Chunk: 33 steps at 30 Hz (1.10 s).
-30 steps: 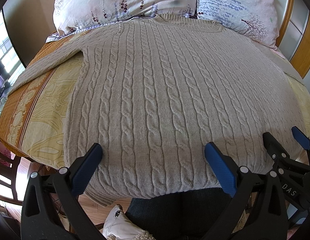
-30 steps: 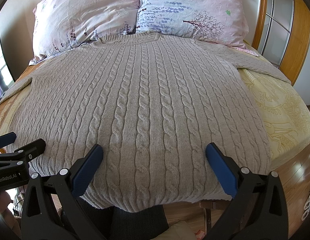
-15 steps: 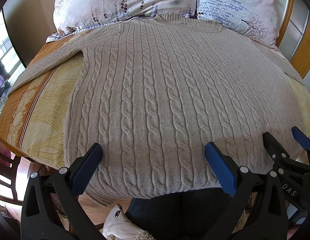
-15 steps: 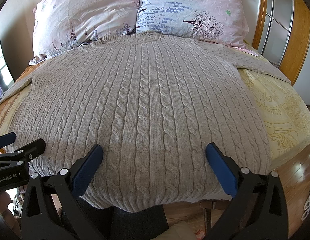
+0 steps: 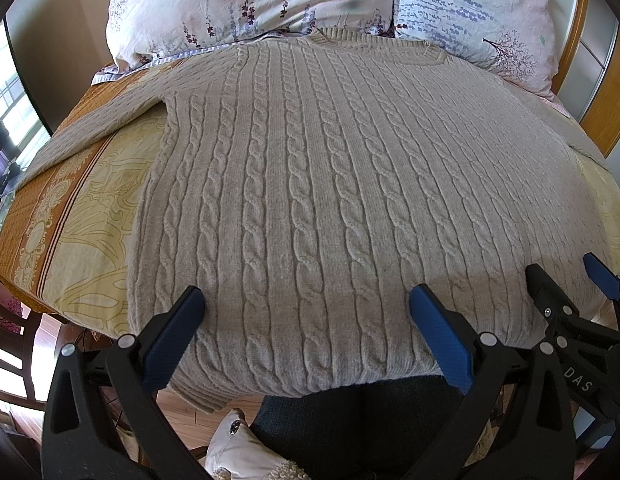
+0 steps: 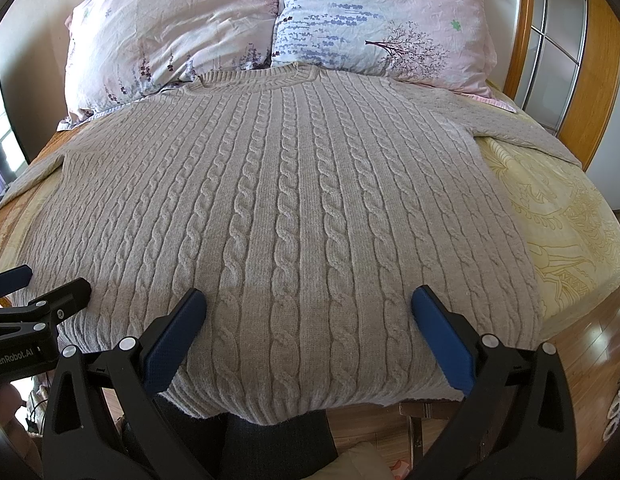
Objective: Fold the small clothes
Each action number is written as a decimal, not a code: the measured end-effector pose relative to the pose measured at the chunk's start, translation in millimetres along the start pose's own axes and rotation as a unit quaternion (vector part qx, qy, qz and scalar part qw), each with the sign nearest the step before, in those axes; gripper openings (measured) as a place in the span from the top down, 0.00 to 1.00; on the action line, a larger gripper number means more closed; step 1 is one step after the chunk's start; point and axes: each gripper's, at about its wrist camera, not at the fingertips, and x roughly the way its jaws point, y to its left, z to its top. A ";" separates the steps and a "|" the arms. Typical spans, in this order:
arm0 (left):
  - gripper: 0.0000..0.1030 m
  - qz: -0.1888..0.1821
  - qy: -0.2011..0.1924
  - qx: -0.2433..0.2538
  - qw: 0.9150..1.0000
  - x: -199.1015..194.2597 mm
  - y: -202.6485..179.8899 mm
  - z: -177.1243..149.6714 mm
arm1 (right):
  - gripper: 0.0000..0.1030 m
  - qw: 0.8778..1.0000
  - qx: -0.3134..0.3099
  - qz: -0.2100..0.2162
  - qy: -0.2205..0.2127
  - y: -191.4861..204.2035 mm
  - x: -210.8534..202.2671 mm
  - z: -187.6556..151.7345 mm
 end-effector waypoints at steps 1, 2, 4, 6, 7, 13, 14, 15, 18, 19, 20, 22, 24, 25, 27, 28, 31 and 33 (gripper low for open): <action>0.02 0.000 0.000 0.000 1.000 0.0 0.0 0.0 | 0.01 1.000 0.000 0.000 0.000 0.2 0.1 0.0; 0.02 0.000 0.000 0.000 1.000 0.0 0.0 0.0 | 0.01 1.000 0.000 0.000 0.000 0.3 0.1 -0.1; 0.02 0.000 0.001 0.000 1.000 0.0 0.0 0.0 | 0.01 1.000 -0.001 0.000 0.000 0.6 0.2 -0.2; 0.02 0.000 0.002 0.000 1.000 0.0 -0.1 -0.1 | 0.01 1.000 -0.002 0.001 0.001 0.9 0.4 -0.3; 0.02 0.000 0.002 0.001 1.000 -0.1 -0.1 -0.2 | 0.01 1.000 -0.003 0.002 0.001 0.4 0.9 0.3; 0.02 0.001 0.005 0.001 1.000 0.5 -2.4 1.2 | 0.01 1.000 -0.013 0.010 -0.001 0.2 4.0 1.9; 0.02 0.001 0.005 0.001 1.000 1.2 -1.9 2.3 | 0.01 1.000 -0.015 0.013 -0.005 -0.1 3.9 1.6; 0.02 0.001 0.005 0.001 1.000 1.6 -1.6 2.2 | 0.01 1.000 -0.017 0.014 -0.008 -0.7 2.8 0.6; 0.02 0.001 0.006 0.002 1.000 1.5 -0.1 1.5 | 0.01 0.999 -0.026 0.024 -0.027 -1.8 1.2 -2.8; 0.02 0.001 0.005 0.003 1.000 1.2 1.1 0.5 | 0.01 0.998 -0.030 0.029 -0.038 -2.3 0.8 -4.7; 0.02 0.000 0.003 0.004 1.000 1.0 1.4 -0.1 | 0.01 0.998 -0.032 0.033 -0.046 -3.2 0.2 -6.0; 0.02 0.000 -0.004 0.007 1.000 0.9 1.7 -1.0 | 0.01 0.996 -0.039 0.045 -0.067 -5.1 -0.4 -9.3; 0.02 0.000 -0.015 0.012 1.000 0.6 1.1 -1.4 | 0.01 0.995 -0.043 0.053 -0.076 -7.0 0.2 -9.7; 0.02 0.001 -0.020 0.015 1.000 0.8 0.9 -1.3 | 0.01 0.995 -0.043 0.056 -0.076 -8.2 1.2 -9.4; 0.02 0.002 -0.033 0.022 0.999 0.8 -0.3 -0.3 | 0.01 0.995 -0.042 0.060 -0.072 -10.0 3.8 -7.0; 0.02 0.003 -0.041 0.026 0.999 1.1 -0.9 0.5 | 0.01 0.995 -0.038 0.066 -0.067 -11.3 4.4 -3.9; 0.02 0.005 -0.051 0.037 0.998 4.0 -1.7 8.5 | 0.01 0.993 0.000 0.101 -0.067 -29.8 2.4 15.0; 0.02 -0.001 -0.053 0.043 0.998 6.4 -0.4 15.9 | 0.04 0.991 0.035 0.101 -0.075 -52.9 0.3 35.8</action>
